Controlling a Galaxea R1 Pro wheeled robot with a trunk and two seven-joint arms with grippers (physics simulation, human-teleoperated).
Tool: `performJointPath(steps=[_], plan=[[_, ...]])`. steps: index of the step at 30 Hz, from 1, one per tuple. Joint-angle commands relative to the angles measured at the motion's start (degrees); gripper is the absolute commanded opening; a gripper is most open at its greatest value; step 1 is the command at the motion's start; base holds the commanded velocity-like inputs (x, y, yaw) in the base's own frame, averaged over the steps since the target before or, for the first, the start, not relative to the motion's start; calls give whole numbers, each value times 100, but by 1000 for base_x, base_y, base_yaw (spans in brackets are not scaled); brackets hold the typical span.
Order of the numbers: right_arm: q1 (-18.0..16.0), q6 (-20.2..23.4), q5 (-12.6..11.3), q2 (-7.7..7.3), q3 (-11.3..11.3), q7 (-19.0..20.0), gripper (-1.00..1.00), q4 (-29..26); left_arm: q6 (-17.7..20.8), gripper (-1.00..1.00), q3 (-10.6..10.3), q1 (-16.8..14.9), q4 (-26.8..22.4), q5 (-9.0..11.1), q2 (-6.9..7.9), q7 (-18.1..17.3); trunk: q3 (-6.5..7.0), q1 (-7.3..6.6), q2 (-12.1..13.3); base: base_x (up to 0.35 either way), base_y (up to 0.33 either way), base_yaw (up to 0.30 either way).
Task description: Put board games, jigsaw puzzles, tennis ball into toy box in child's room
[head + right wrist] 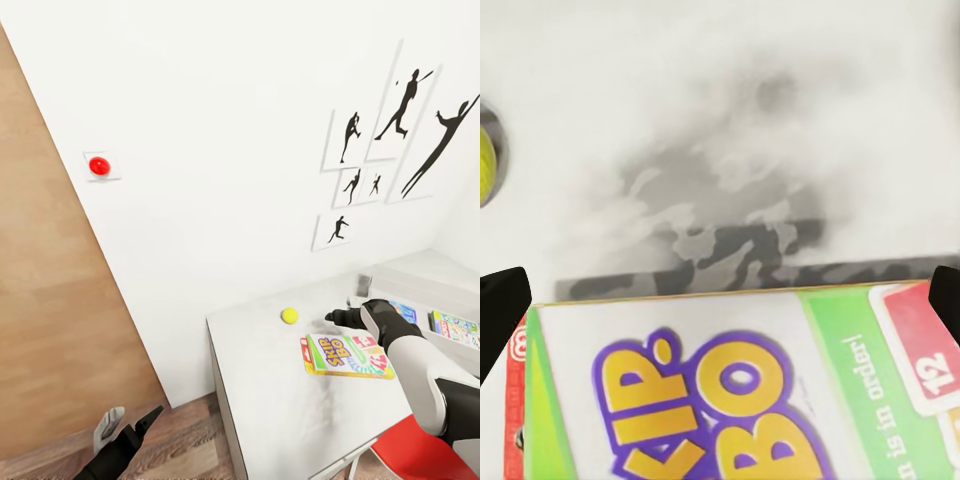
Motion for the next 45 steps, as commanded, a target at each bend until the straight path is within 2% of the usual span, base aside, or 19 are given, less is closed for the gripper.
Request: performJointPath(steps=[1,22,33,45], plan=[[-4,27,61,5,-39,42,100,-8,43,100,7,-2,-5,37,-2,-2,-19,3,-12,0,0,0],[-41,36,69,16,-47,14,100,-7,45,100,3,-2,-5,33,-5,1,-211,3,-12,0,0,0],[-296,69,83,15,-49,-6,100,-3,46,100,3,-2,-5,29,3,4,-313,3,-12,0,0,0],[-410,72,87,-5,-49,-8,100,0,45,100,3,-4,-5,28,3,11,-423,3,-12,0,0,0]])
